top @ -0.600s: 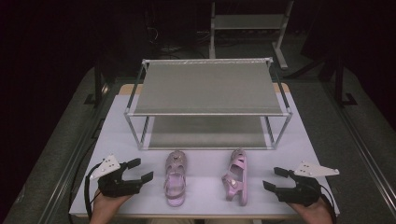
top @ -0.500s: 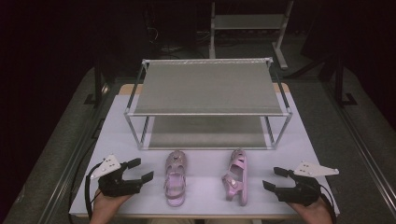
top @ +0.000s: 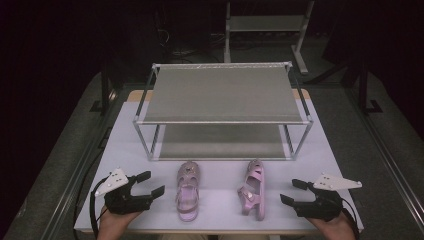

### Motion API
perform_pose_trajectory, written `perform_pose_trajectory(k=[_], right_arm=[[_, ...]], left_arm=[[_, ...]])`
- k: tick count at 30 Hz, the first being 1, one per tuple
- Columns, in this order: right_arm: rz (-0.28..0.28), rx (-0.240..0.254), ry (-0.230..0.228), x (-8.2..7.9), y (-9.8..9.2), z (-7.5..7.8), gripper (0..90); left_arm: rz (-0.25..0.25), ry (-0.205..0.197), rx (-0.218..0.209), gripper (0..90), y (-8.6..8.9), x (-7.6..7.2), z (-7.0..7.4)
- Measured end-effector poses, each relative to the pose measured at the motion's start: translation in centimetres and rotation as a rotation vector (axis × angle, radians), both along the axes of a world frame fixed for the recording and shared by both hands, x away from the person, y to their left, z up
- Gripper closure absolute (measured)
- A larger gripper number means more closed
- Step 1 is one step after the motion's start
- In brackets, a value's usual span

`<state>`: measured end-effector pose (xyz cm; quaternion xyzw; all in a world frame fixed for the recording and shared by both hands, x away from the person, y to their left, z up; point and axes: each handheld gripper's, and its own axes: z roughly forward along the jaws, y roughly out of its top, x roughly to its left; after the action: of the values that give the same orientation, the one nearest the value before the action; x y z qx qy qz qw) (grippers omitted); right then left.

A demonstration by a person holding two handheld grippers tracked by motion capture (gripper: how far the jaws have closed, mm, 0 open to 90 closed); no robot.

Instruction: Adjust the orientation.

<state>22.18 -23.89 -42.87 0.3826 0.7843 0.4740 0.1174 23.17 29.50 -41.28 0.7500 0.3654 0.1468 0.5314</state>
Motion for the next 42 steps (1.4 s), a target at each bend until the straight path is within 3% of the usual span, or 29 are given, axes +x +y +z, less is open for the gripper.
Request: perform_pose_trajectory(k=[19, 42], right_arm=[[-0.006, 0.004, -0.006, -0.1, 0.1, 0.2, 25.6], [-0.003, 0.002, -0.008, -0.2, 0.1, 0.2, 25.6]], left_arm=[[-0.04, -0.001, -0.003, 23.8, -1.9, -0.6, 0.3], [-0.071, 0.019, 0.031, 26.9, -3.9, -0.7, 0.1]])
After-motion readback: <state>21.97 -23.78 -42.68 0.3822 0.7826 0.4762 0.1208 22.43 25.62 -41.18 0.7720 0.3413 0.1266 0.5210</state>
